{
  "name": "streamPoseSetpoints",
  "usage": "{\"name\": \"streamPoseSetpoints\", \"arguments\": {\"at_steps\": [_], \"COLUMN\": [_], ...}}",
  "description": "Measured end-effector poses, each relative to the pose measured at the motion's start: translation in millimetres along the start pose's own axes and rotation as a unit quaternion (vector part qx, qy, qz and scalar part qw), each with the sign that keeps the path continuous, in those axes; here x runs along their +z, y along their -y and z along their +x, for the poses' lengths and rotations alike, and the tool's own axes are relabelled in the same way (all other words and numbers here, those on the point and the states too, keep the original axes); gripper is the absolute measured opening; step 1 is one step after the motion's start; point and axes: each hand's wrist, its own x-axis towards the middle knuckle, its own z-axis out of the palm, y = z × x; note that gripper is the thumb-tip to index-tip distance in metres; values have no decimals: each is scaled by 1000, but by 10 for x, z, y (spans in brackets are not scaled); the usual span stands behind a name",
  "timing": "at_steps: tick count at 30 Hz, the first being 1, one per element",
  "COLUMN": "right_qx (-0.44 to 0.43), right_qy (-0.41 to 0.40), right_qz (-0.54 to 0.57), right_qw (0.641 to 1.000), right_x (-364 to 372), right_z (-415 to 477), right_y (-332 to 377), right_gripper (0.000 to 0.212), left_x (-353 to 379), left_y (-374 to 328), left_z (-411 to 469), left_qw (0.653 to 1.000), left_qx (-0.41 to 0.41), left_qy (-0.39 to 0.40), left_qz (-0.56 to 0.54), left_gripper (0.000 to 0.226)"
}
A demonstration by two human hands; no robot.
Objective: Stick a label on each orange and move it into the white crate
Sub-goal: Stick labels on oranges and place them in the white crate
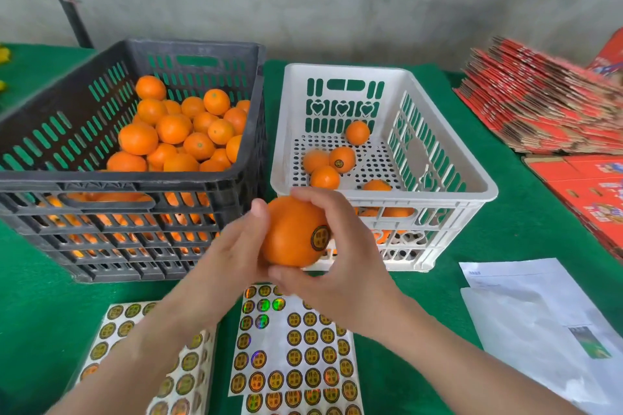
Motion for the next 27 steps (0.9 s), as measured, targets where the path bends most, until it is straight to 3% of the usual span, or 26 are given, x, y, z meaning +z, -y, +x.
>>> {"name": "streamPoseSetpoints", "arguments": {"at_steps": [2, 4, 6, 8, 10, 12, 14, 21, 23, 24, 27], "right_qx": [-10, 23, 75, 139, 187, 215, 239, 279, 270, 246, 115], "right_qy": [-39, -37, -3, 65, 173, 284, 352, 441, 425, 372, 47], "right_qz": [9, -7, -78, -184, -299, -388, -433, -450, -442, -432, -322], "right_qw": [999, 999, 994, 971, 920, 850, 794, 724, 743, 784, 939], "right_x": [-219, -457, -657, -761, -774, -744, -702, -473, -484, -494, -410], "right_z": [292, 671, 1100, 1478, 1752, 1944, 2000, 1961, 2006, 2068, 2303], "right_y": [29, -60, -313, -698, -1108, -1486, -1766, -2270, -2201, -2103, -1517], "right_gripper": [68, 67, 70, 70, 61, 54, 69, 84, 85, 80, 52], "left_x": [-179, -427, -681, -894, -981, -1010, -1016, -1032, -1028, -1031, -1029], "left_y": [-250, -431, -516, -458, -359, -306, -290, -266, -252, -247, -231], "left_z": [162, 403, 662, 867, 965, 1025, 1062, 1173, 1187, 1200, 1209], "left_qw": [974, 908, 844, 811, 802, 801, 802, 814, 801, 795, 804], "left_qx": [130, 224, 204, 112, 35, 15, 11, -51, -83, -88, -115], "left_qy": [-78, -196, -288, -303, -276, -268, -272, -223, -183, -162, -124], "left_qz": [170, 295, 405, 487, 529, 534, 531, 533, 564, 578, 569], "left_gripper": [55, 30, 19, 23, 22, 18, 15, 14, 25, 32, 39]}}
